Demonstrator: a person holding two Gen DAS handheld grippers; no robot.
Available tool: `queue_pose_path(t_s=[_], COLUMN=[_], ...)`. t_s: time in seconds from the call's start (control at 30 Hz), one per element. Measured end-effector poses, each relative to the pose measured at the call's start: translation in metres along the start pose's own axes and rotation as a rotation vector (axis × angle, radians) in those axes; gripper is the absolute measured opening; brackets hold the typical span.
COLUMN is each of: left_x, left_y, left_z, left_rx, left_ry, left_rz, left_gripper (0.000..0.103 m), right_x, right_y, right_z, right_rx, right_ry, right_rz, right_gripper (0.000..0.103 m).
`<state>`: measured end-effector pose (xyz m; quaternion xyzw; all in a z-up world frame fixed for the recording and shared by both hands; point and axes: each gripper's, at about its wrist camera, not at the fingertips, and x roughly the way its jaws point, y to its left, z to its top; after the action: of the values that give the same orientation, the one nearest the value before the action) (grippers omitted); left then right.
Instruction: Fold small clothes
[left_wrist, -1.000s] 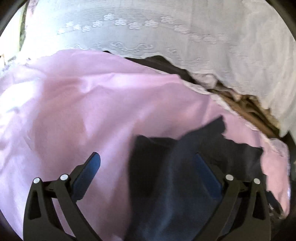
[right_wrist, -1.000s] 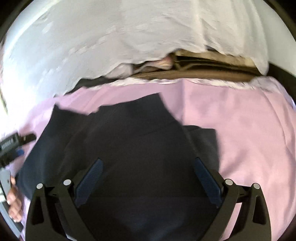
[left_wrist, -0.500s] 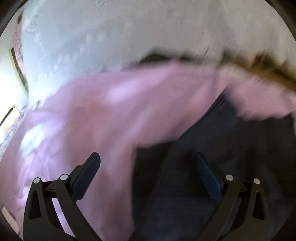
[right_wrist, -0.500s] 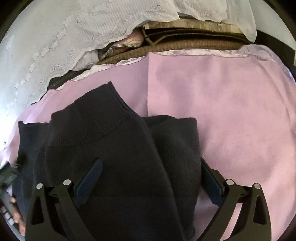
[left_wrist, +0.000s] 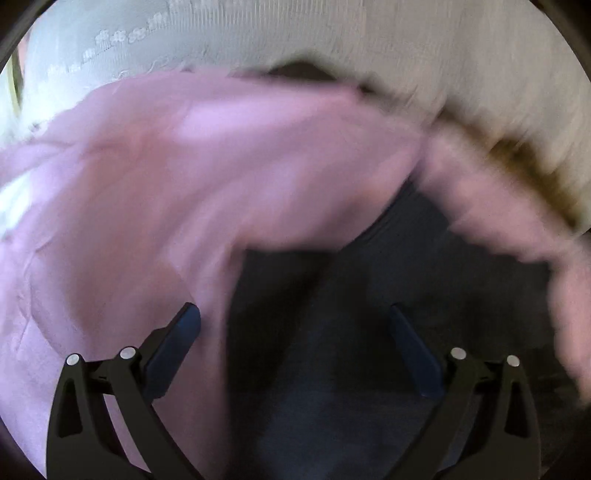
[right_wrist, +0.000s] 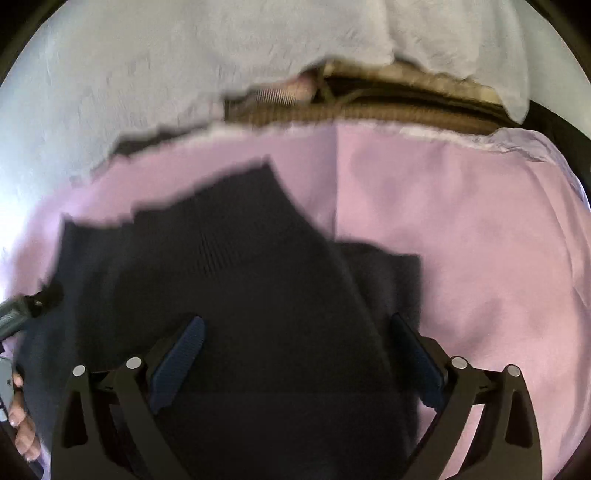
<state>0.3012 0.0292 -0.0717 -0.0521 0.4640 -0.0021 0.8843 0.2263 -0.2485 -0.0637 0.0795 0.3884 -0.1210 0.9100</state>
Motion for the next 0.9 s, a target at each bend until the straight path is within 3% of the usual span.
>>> queue_pose_path(t_s=[0.4,0.6,0.67,0.9], left_x=[-0.008,-0.024,-0.033,-0.059], left_y=[0.007,0.019,0.020,0.021], left_z=[-0.007,-0.023,-0.033,-0.069], left_rx=[-0.026,-0.044,-0.040,-0.009], left_ry=[-0.070,-0.101,-0.121,-0.134], left_rz=[-0.042,-0.129,-0.147,-0.149], left_gripper=[0.099,0.098,0.098,0.098], right_x=[-0.005,-0.010,-0.016,-0.034], right_y=[-0.001,-0.019,-0.032,-0.102], right_z=[-0.002,-0.008,-0.013,-0.052], right_rx=[0.020,0.082,0.143,0.495], right_ry=[-0.012,-0.018,-0.043,-0.172], right_rz=[0.017,0.106,0.183,0.584], right_gripper=[0.100,0.100,0.100,0.100])
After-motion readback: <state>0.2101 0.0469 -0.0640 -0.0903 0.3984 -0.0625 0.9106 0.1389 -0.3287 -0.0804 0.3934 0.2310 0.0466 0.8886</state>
